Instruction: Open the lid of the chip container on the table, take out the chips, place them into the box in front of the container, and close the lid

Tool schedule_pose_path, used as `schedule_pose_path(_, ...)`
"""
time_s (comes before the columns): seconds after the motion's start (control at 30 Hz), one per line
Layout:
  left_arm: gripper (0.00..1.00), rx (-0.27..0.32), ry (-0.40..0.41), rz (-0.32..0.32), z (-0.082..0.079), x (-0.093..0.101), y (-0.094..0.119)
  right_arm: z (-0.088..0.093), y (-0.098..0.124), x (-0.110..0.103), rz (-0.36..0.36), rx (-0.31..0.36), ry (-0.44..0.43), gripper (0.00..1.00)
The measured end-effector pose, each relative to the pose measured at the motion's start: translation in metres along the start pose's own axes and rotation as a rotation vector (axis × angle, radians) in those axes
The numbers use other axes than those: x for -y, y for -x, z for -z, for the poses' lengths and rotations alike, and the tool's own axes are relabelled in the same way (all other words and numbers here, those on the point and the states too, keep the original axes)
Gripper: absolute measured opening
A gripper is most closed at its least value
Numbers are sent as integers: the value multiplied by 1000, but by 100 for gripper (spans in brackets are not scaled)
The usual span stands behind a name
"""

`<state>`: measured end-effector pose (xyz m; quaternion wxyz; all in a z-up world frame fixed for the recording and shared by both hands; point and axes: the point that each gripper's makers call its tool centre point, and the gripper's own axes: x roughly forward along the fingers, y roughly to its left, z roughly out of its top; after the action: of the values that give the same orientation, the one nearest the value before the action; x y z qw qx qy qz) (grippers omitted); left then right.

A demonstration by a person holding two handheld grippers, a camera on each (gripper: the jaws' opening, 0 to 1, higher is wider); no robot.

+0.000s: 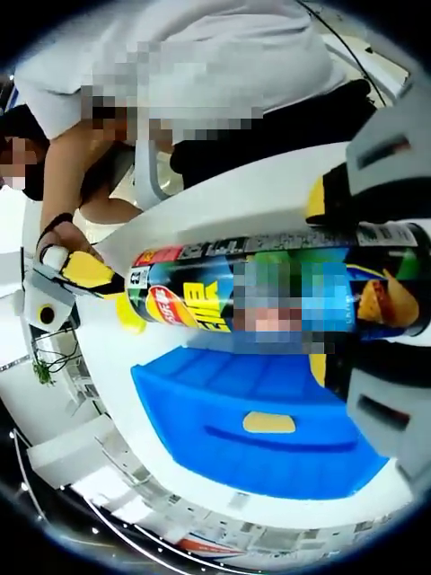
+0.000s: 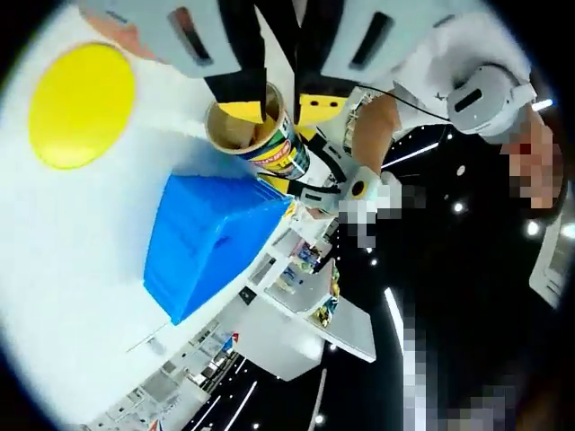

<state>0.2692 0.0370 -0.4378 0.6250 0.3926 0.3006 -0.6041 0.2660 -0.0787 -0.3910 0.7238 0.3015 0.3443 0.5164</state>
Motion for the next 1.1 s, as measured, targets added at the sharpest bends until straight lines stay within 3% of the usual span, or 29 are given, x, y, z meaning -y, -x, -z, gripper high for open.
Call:
schedule_pose_path(0.17,51,12,5,2,-1,1,1,-1,-6,1,20,-5,-47,6)
schedule_pose_path(0.6,52,15,6,-3,-4,8,0,0,-13,1,42,0,-149,3)
schedule_pose_path(1.1,51,37,-12,-52,-7,9,1,-3,-7,10,77,-51,-256,1)
